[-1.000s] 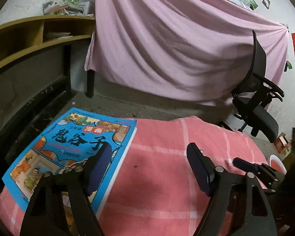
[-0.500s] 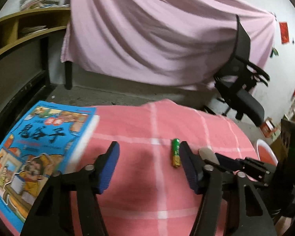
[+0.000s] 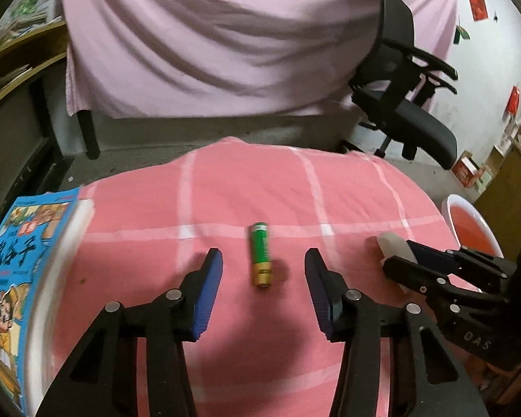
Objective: Collect trash
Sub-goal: 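Grasp the green battery with the left gripper while the right holds the eraser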
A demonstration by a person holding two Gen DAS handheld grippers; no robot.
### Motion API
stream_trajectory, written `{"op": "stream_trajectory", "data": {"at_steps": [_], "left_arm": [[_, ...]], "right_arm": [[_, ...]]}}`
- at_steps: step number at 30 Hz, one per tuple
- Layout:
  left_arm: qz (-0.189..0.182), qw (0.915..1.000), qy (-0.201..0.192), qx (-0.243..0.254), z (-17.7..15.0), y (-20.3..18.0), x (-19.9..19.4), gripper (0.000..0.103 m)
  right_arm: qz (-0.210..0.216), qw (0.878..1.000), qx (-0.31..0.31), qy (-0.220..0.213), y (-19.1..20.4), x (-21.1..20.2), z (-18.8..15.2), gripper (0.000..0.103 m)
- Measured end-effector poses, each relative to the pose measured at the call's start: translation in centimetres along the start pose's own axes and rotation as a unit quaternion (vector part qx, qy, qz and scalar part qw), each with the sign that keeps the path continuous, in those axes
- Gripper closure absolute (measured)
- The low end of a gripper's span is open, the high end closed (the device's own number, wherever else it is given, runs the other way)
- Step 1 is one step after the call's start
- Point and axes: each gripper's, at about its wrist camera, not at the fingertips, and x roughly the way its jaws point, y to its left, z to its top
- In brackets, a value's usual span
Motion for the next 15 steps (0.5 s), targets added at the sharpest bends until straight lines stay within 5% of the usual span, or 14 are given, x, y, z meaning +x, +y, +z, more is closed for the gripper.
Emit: {"op": "stream_trajectory", "data": {"at_steps": [12,15], "left_arm": [[0.101,0.9927,0.017,0.064,-1.8,-3.1,1.5,0.094],[0.122,0.9888,0.015,0.085,-2.5,-4.2,1.7,0.095]], "right_arm": [[0.035,0.999,0.016,0.022,-2.2,0.4,-0.3,0.075],[0.051,0.998,0.029,0.028,-2.8,0.7,-0.4,0.074]]}}
